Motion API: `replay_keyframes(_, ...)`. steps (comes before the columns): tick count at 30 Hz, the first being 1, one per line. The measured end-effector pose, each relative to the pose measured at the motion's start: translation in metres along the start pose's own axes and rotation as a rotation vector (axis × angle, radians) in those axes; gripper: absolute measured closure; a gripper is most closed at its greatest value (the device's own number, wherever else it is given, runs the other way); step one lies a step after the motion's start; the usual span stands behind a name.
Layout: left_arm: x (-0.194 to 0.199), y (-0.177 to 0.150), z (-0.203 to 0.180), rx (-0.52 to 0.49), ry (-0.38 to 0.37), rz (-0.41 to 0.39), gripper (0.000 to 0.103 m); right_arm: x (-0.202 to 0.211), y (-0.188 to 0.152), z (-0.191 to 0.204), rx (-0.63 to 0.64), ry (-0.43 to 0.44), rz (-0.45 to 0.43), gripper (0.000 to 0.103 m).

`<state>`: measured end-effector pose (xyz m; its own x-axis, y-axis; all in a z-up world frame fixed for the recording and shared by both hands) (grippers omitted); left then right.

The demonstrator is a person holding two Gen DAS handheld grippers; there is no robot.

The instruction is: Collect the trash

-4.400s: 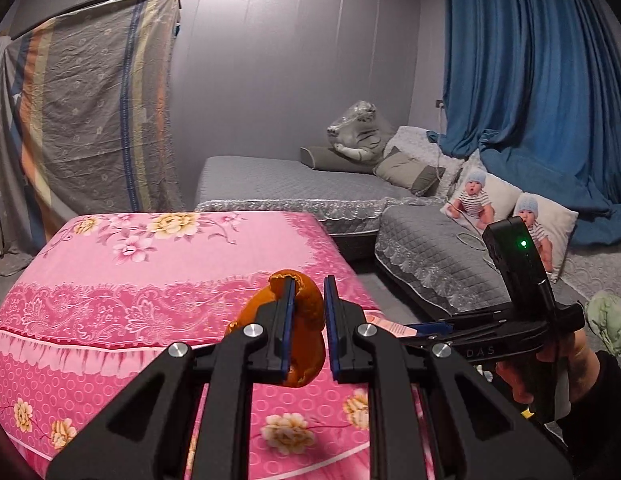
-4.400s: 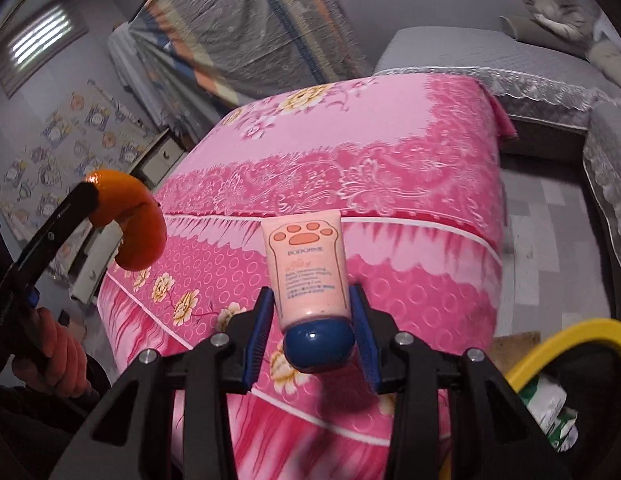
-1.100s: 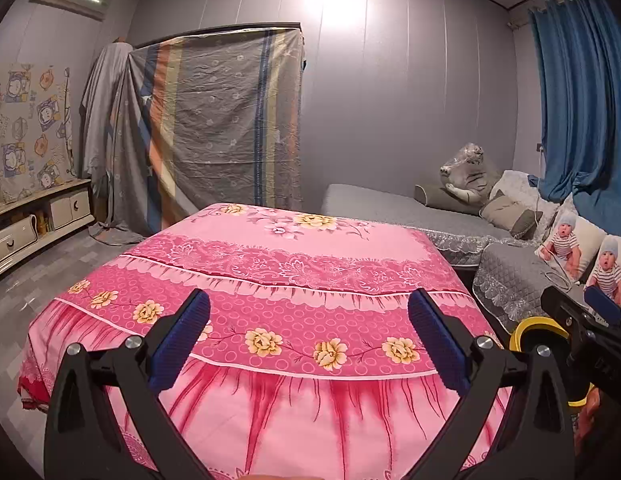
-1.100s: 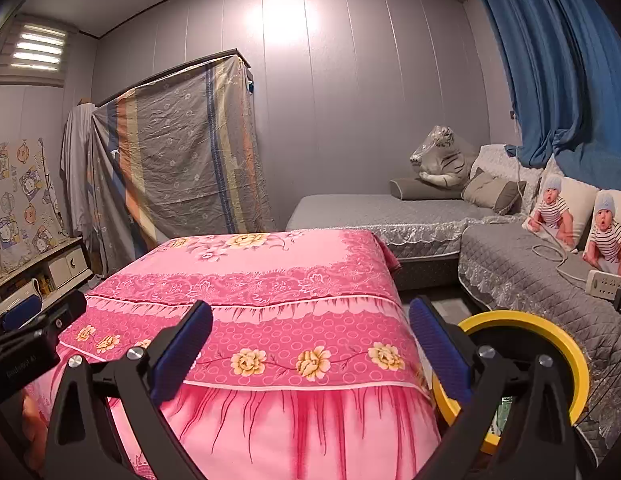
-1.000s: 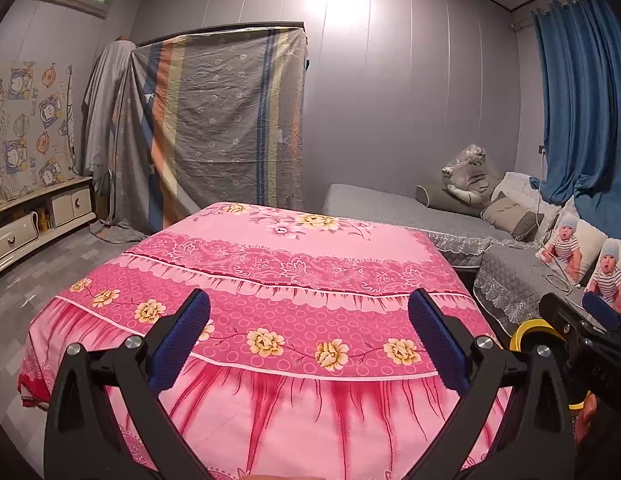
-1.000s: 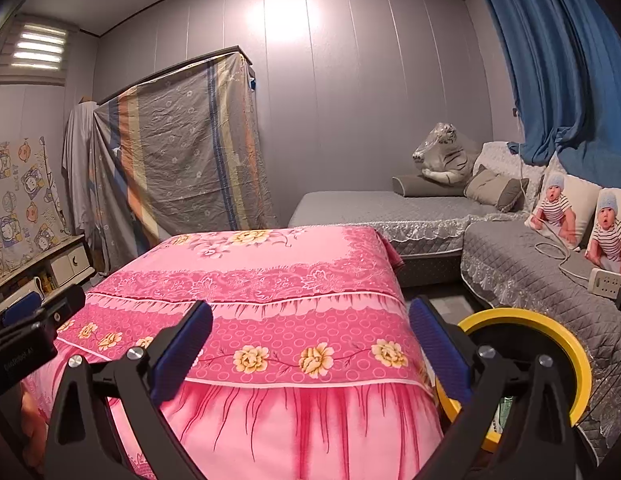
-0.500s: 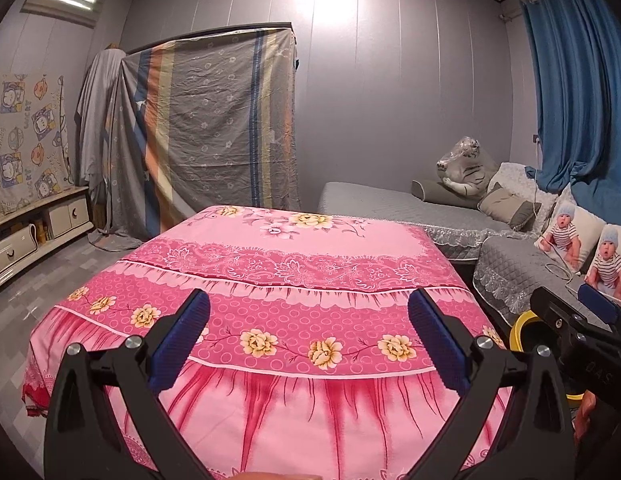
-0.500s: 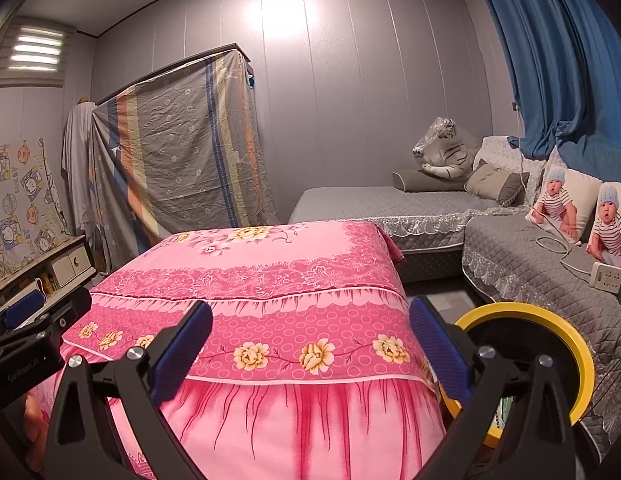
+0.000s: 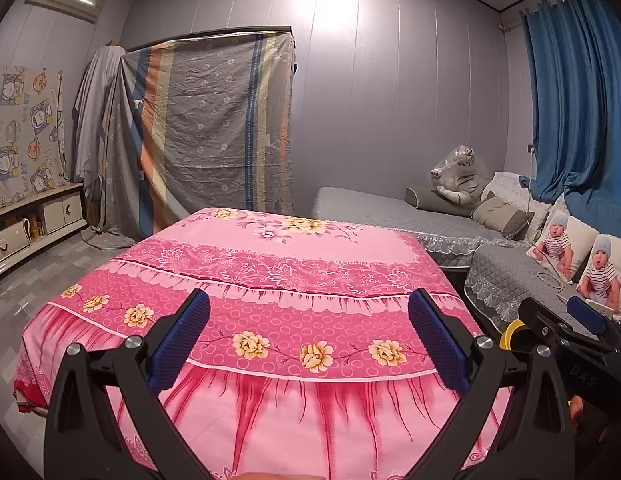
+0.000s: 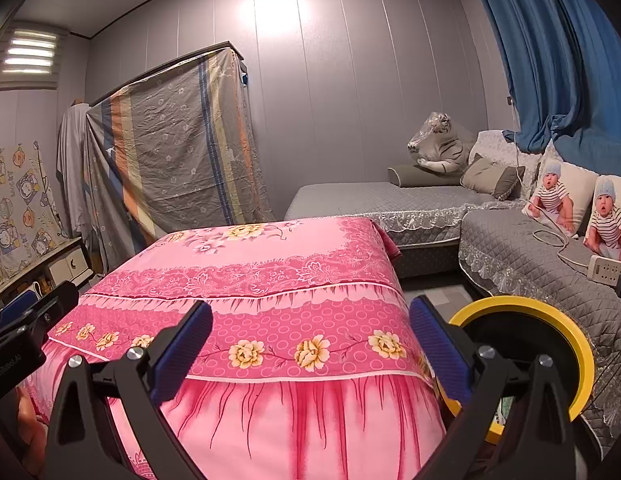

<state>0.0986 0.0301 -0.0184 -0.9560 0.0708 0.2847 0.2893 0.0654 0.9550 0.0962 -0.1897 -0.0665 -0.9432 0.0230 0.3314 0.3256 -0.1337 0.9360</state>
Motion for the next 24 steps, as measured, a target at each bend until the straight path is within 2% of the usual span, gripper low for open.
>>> replay_keyframes(24,-0.0021,-0.0024,0.0007,0.011,-0.017,0.009,0.008,-0.0023,-0.0039,-0.0024,-0.003,0.003,0.017,0.008)
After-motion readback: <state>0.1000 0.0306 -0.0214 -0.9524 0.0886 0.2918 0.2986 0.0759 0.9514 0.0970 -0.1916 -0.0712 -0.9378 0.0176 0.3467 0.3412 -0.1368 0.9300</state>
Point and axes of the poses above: each gripper's, at about its wrist camera, not at the fingertips, and x roughly against the way its jaws point, z to its left, y to its top, the point moved 8 cm from there along -x, roughly the way its jaws point, and after that the axes turned 1 degree about -x, right-handed, at the moved point
